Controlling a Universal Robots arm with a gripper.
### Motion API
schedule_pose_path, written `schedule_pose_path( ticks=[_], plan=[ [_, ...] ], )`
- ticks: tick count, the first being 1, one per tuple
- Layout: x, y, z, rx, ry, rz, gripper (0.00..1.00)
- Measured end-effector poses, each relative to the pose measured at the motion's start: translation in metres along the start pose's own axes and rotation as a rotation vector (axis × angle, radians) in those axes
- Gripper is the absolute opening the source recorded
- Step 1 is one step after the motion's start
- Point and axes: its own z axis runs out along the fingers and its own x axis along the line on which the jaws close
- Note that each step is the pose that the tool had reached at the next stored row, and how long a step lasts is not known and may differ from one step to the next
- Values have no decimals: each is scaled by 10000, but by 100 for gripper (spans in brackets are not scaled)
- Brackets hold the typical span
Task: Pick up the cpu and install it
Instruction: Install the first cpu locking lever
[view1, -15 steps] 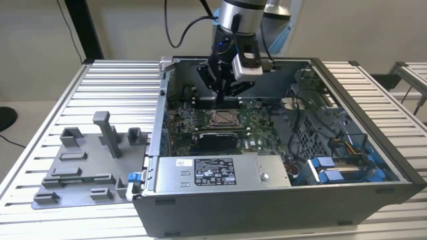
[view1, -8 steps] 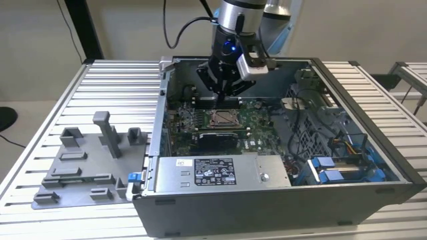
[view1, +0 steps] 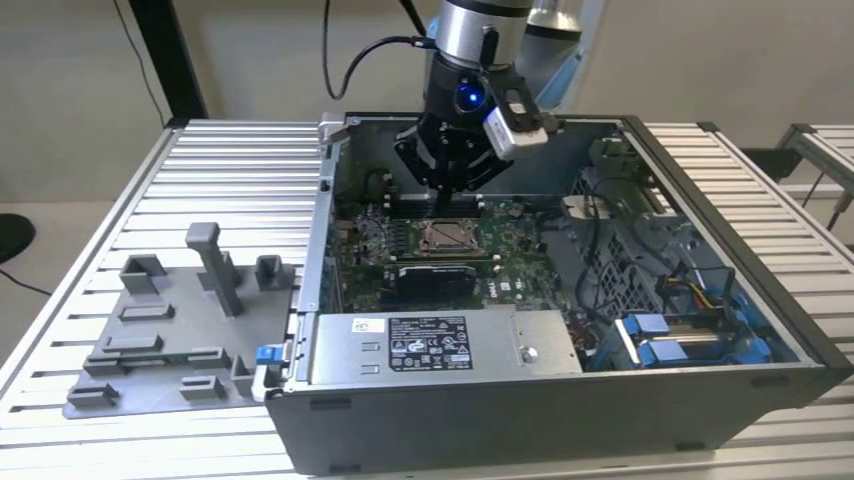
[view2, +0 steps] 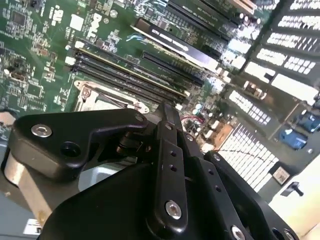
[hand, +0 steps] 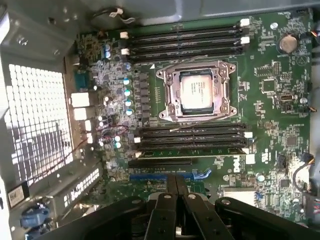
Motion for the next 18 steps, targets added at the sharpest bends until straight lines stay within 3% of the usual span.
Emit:
schedule_pose_path(
  ticks=[3,9,18],
  plan=[
    [-1,0,0,49,-32,-476,0],
    [-1,0,0,58,-37,-559,0],
    [-1,0,0,105,-71,-1065,0]
  ],
)
